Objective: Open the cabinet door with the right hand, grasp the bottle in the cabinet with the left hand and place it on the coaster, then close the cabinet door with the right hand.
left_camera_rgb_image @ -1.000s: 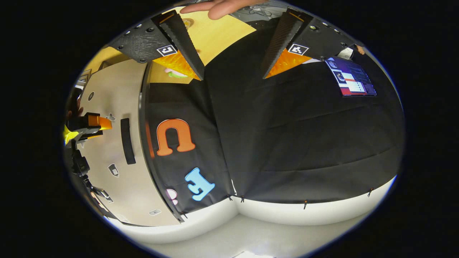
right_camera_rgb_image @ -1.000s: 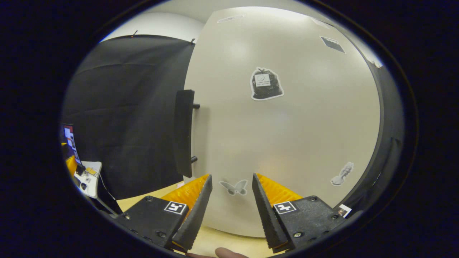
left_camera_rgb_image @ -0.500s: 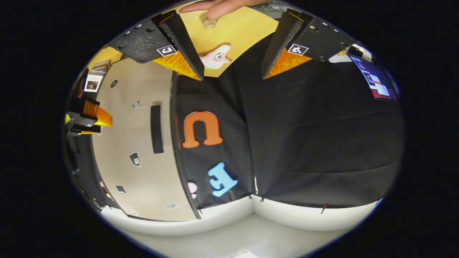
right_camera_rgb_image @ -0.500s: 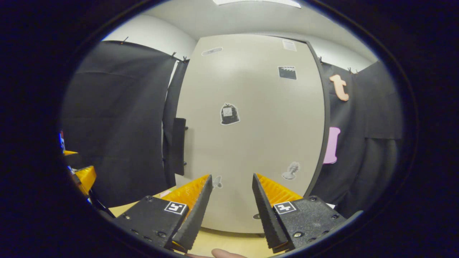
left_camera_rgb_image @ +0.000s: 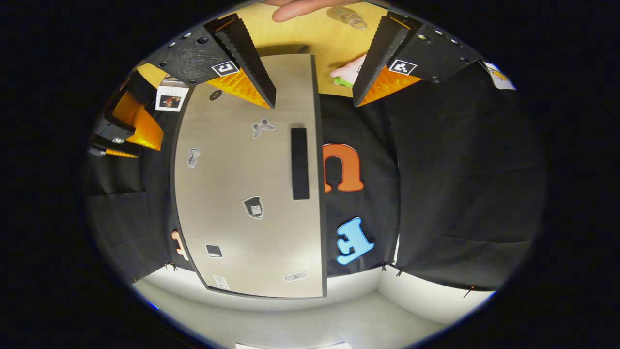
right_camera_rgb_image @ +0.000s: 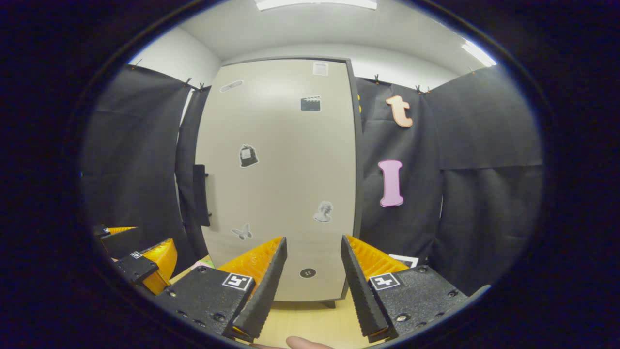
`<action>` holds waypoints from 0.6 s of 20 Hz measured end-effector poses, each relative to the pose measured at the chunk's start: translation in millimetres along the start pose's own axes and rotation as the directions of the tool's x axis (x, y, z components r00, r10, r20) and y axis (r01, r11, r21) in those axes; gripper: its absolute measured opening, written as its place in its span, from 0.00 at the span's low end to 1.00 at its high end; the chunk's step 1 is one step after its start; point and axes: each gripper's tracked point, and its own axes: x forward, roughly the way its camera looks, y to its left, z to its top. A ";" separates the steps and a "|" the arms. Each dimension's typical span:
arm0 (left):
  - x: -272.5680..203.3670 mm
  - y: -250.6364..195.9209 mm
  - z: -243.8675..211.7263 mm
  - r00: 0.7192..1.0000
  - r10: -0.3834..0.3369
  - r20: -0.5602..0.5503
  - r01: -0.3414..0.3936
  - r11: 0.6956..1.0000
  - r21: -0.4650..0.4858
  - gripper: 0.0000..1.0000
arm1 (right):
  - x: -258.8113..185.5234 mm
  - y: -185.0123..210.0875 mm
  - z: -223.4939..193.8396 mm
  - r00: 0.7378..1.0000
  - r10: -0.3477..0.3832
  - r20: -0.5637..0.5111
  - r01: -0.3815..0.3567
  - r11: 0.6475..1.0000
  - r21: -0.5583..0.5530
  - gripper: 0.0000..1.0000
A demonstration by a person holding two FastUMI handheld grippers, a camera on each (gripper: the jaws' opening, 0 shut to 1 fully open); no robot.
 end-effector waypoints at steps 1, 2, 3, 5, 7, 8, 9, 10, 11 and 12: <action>-0.8 -8.2 -0.2 1.000 -0.019 -0.005 0.019 1.000 -0.010 0.96 | -2.8 -0.8 -3.8 1.000 0.001 -0.007 -0.002 1.000 -0.022 0.74; -0.7 -14.3 -1.1 0.999 -0.035 -0.007 0.035 0.999 -0.014 0.96 | -4.9 -1.3 -7.9 1.000 0.000 -0.015 -0.001 0.999 -0.038 0.73; 0.2 -19.9 -1.0 0.998 -0.055 -0.004 0.055 0.998 -0.014 0.96 | -7.7 -1.3 -9.4 1.000 0.004 -0.021 -0.005 0.999 -0.039 0.74; -2.2 -30.4 1.9 0.996 -0.088 0.009 0.089 0.996 -0.014 0.96 | -9.6 -1.1 -9.9 1.000 0.012 -0.026 -0.012 1.000 -0.026 0.73; -5.1 -35.5 2.8 0.994 -0.106 0.021 0.106 0.994 -0.012 0.96 | -12.6 -7.6 -11.9 1.000 0.002 -0.030 -0.003 1.000 -0.024 0.74; -6.4 -38.2 2.7 0.993 -0.115 0.022 0.115 0.993 -0.012 0.96 | -13.1 -7.6 -14.0 0.999 0.003 -0.036 -0.004 1.000 -0.017 0.73; -7.6 -39.1 1.5 0.993 -0.116 0.020 0.116 0.993 -0.007 0.96 | -13.6 -7.1 -15.6 0.999 0.004 -0.043 -0.005 1.000 -0.012 0.73; -8.1 -37.4 0.9 0.994 -0.110 0.019 0.110 0.994 -0.004 0.96 | -13.9 -7.6 -17.3 0.999 0.007 -0.049 -0.008 1.000 -0.011 0.73; -8.1 -36.6 0.0 0.995 -0.103 0.018 0.103 0.995 -0.003 0.96 | -14.7 -5.5 -17.9 0.999 0.015 -0.052 -0.016 1.000 -0.011 0.73; -8.5 -36.5 -2.3 0.995 -0.102 0.012 0.102 0.995 -0.008 0.96 | -14.2 -2.3 -18.7 0.998 0.026 -0.055 -0.027 1.000 -0.015 0.74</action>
